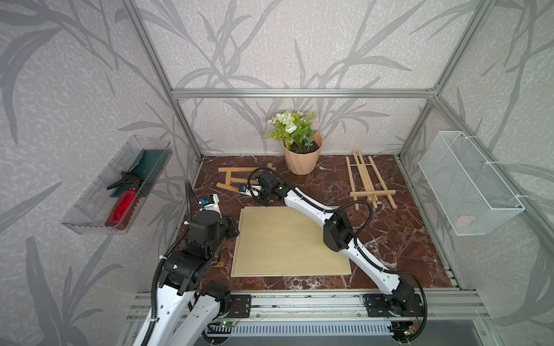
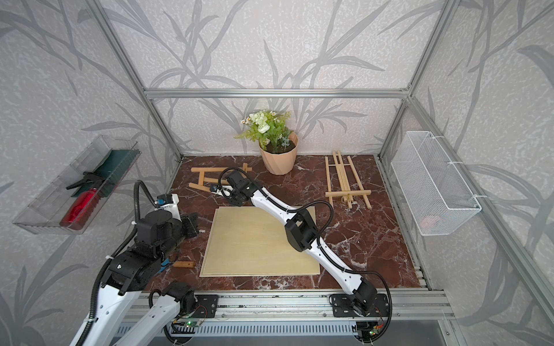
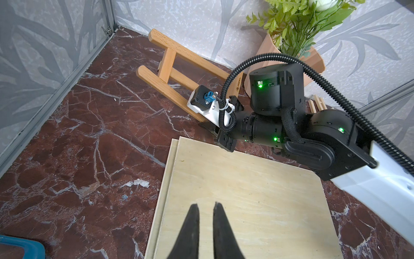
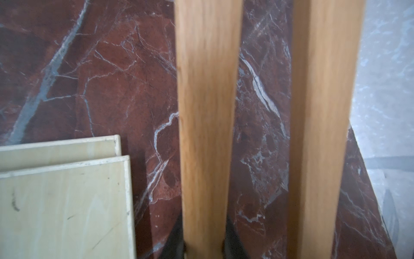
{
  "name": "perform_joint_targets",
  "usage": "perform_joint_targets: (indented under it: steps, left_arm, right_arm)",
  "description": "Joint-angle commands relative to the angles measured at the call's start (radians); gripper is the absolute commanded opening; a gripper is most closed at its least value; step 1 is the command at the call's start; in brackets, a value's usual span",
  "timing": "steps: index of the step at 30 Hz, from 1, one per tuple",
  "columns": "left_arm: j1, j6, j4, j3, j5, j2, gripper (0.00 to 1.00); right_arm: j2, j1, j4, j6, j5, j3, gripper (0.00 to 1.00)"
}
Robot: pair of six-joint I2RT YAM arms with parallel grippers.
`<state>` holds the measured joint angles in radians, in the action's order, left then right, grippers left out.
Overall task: Disassemble the easel
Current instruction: Place the easel at the center of the board.
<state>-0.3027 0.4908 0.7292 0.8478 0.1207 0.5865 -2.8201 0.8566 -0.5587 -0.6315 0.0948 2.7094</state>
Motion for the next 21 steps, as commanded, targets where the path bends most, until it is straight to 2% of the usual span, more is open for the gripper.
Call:
perform_joint_targets:
  steps: [1,5,8,21]
  left_arm:
    - [0.002,-0.009,0.001,-0.009,-0.003,-0.01,0.15]
    - [-0.003,-0.011,0.001,-0.01,-0.004,-0.011,0.15]
    - [-0.004,-0.011,0.004,-0.009,-0.004,-0.011,0.15]
    - [-0.009,-0.011,0.004,-0.009,-0.002,-0.014,0.15]
  right_arm:
    - [-0.028,0.004,0.082,-0.03,-0.016,0.044,0.09]
    - [-0.036,0.004,0.112,-0.02,-0.036,0.039,0.11]
    - [-0.042,0.005,0.125,-0.016,-0.04,0.037,0.2]
    - [-0.047,0.013,0.146,-0.033,-0.05,0.02,0.31]
